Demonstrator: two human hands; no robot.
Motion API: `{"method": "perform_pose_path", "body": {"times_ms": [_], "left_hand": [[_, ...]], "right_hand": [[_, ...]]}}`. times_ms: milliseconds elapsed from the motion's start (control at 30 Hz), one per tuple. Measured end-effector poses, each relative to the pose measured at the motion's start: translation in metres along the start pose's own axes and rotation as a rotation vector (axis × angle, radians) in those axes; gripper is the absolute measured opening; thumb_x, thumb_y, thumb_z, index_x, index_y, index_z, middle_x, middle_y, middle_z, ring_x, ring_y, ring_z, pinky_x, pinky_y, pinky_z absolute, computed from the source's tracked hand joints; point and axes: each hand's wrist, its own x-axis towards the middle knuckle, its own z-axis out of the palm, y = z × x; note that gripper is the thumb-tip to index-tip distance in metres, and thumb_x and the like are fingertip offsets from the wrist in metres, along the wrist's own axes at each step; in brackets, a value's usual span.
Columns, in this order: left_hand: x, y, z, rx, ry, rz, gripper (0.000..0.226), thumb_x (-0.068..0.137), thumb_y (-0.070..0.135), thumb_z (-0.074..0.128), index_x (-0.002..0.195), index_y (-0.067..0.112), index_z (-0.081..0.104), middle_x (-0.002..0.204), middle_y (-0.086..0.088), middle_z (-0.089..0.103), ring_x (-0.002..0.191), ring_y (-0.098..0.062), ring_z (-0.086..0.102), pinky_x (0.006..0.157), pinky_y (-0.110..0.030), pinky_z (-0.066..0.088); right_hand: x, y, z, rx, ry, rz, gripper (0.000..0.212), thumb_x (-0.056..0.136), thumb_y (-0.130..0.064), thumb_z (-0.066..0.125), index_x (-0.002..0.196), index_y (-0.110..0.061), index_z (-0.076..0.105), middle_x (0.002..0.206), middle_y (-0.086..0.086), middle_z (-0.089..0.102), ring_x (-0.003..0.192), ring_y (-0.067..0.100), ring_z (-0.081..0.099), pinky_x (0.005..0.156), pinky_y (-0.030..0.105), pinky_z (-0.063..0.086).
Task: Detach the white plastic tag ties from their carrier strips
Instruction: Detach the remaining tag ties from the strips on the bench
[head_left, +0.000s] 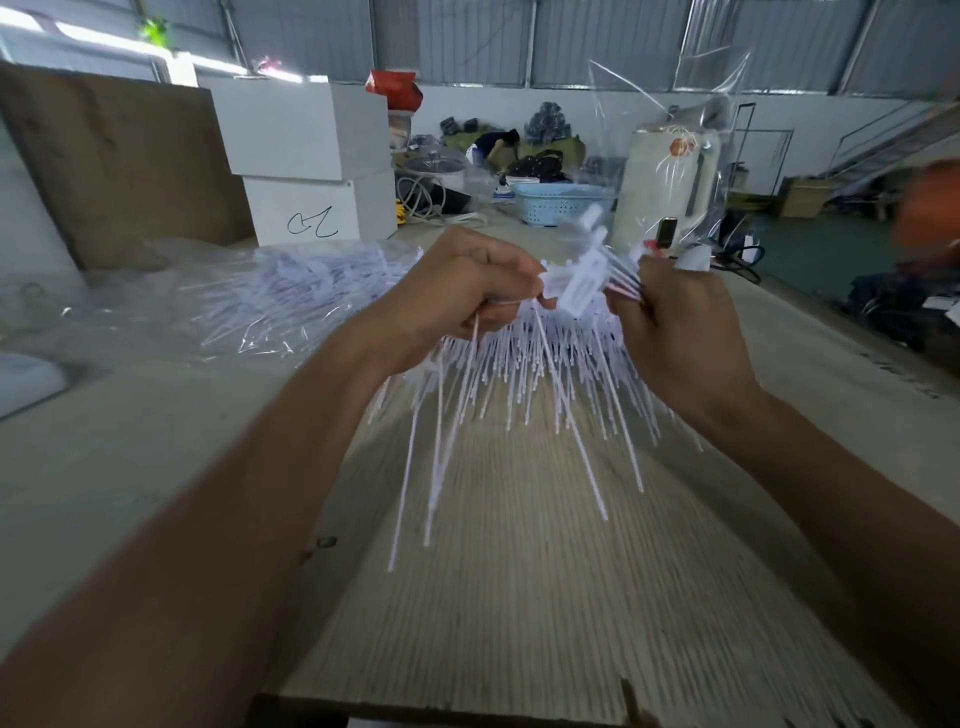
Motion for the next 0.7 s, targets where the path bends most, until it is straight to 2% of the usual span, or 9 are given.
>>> {"method": "perform_pose_path", "body": {"times_ms": [100,167,200,233,300,333,367,500,700], "left_hand": [[0.003,0.000,0.000,-0.041,-0.014,-0.023,0.017,0.080,0.009,0.066,0.066,0.017,0.073,0.046,0.004,0.036,0.038,-0.012,0.027,0.046,-0.017,0.024],[0.004,0.000,-0.001,-0.034,-0.024,-0.027,0.020,0.079,0.009,0.064,0.063,0.017,0.073,0.044,0.003,0.035,0.037,-0.012,0.024,0.046,-0.016,0.023],[0.003,-0.001,-0.002,-0.013,-0.045,-0.029,0.020,0.080,0.008,0.063,0.064,0.015,0.073,0.044,0.003,0.035,0.037,-0.012,0.024,0.046,-0.016,0.023],[0.002,-0.001,-0.003,0.024,-0.080,-0.036,0.019,0.080,0.007,0.063,0.066,0.012,0.075,0.044,0.002,0.036,0.037,-0.011,0.025,0.046,-0.016,0.024],[-0.002,-0.004,-0.004,0.119,-0.128,-0.063,0.020,0.083,0.005,0.064,0.068,0.010,0.077,0.044,0.003,0.037,0.039,-0.012,0.028,0.047,-0.017,0.024],[-0.003,-0.005,-0.004,0.158,-0.120,-0.068,0.022,0.086,0.004,0.065,0.069,0.012,0.078,0.045,0.003,0.038,0.041,-0.012,0.030,0.049,-0.019,0.025],[-0.003,-0.005,-0.005,0.185,-0.107,-0.062,0.023,0.089,0.004,0.064,0.073,0.013,0.078,0.046,0.003,0.039,0.043,-0.012,0.032,0.049,-0.020,0.025],[-0.002,-0.006,-0.003,0.212,-0.067,-0.031,0.015,0.095,0.006,0.063,0.094,0.002,0.077,0.051,0.000,0.049,0.047,-0.011,0.039,0.048,-0.020,0.031],[-0.002,-0.006,0.005,0.229,-0.057,0.009,0.013,0.093,0.008,0.068,0.106,0.007,0.068,0.060,-0.010,0.058,0.052,-0.014,0.048,0.054,-0.021,0.039]], "right_hand": [[-0.001,0.000,-0.006,-0.106,-0.008,-0.118,0.023,0.092,-0.011,0.047,0.069,-0.009,0.045,0.055,0.007,0.038,0.048,0.023,0.033,0.050,0.029,0.021],[-0.001,-0.004,-0.002,-0.060,-0.044,-0.102,0.024,0.093,-0.009,0.047,0.069,-0.009,0.048,0.055,0.005,0.042,0.046,0.023,0.035,0.047,0.029,0.023],[0.002,-0.005,0.001,0.063,-0.049,0.008,0.026,0.096,-0.009,0.047,0.070,-0.007,0.054,0.055,0.004,0.046,0.045,0.021,0.038,0.044,0.029,0.029],[0.009,-0.001,0.001,0.287,-0.002,0.234,0.028,0.099,-0.012,0.048,0.074,-0.008,0.060,0.055,0.000,0.048,0.044,0.016,0.040,0.042,0.026,0.033],[0.023,0.008,-0.011,0.781,0.150,0.743,0.031,0.103,-0.025,0.052,0.076,-0.013,0.062,0.055,-0.006,0.045,0.043,0.008,0.036,0.039,0.022,0.028],[0.024,0.017,-0.018,0.884,0.156,0.868,0.033,0.103,-0.030,0.052,0.076,-0.015,0.061,0.055,-0.007,0.044,0.044,0.008,0.034,0.040,0.022,0.026],[0.022,0.025,-0.021,0.885,0.091,0.899,0.034,0.104,-0.032,0.052,0.076,-0.015,0.061,0.055,-0.007,0.041,0.045,0.009,0.031,0.040,0.022,0.024],[0.005,0.017,-0.010,0.874,-0.325,0.731,0.031,0.104,-0.033,0.051,0.091,-0.009,0.066,0.053,-0.008,0.030,0.046,0.009,0.024,0.040,0.019,0.022],[0.002,-0.008,0.002,0.944,-0.470,0.780,0.058,0.090,-0.066,0.053,0.081,-0.013,0.075,0.066,0.000,0.018,0.054,0.014,0.015,0.039,0.019,0.018]]}}
